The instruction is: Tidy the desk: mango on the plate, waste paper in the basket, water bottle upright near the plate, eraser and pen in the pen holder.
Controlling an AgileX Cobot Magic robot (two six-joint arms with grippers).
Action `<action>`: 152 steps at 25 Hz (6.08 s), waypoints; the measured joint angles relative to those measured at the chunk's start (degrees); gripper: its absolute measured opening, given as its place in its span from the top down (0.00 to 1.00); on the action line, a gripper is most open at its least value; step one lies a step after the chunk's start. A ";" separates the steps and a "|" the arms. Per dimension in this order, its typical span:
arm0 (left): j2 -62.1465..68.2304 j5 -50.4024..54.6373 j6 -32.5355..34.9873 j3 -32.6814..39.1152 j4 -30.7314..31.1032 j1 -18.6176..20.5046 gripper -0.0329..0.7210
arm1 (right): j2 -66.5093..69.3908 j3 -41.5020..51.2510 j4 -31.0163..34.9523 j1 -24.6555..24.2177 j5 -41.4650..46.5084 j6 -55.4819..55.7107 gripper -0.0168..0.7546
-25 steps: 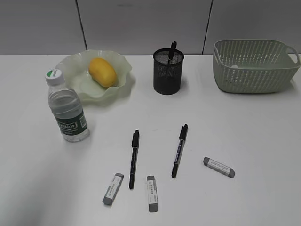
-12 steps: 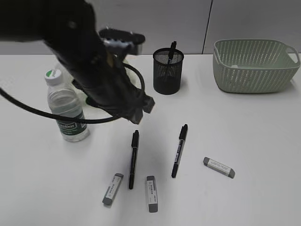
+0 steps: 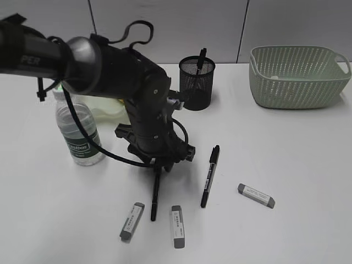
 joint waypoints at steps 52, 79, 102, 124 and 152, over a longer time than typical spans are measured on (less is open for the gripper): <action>-10.66 -41.17 2.29 -8.73 11.03 10.54 0.49 | 0.00 0.00 -0.28 0.00 0.00 0.10 0.59; -121.54 19.11 10.62 52.00 2.03 8.42 0.65 | 1.58 0.00 -0.40 0.00 -0.11 0.15 0.59; -124.14 17.34 10.66 52.96 2.02 8.42 0.65 | 111.71 -44.65 17.82 0.07 -13.61 3.94 0.42; -124.18 17.34 10.66 52.96 2.02 8.42 0.65 | 128.17 -59.08 3.54 7.42 -8.63 34.14 0.53; -124.18 17.34 10.66 52.96 2.06 8.42 0.65 | 111.38 -49.01 -28.82 -2.20 -80.77 21.97 0.81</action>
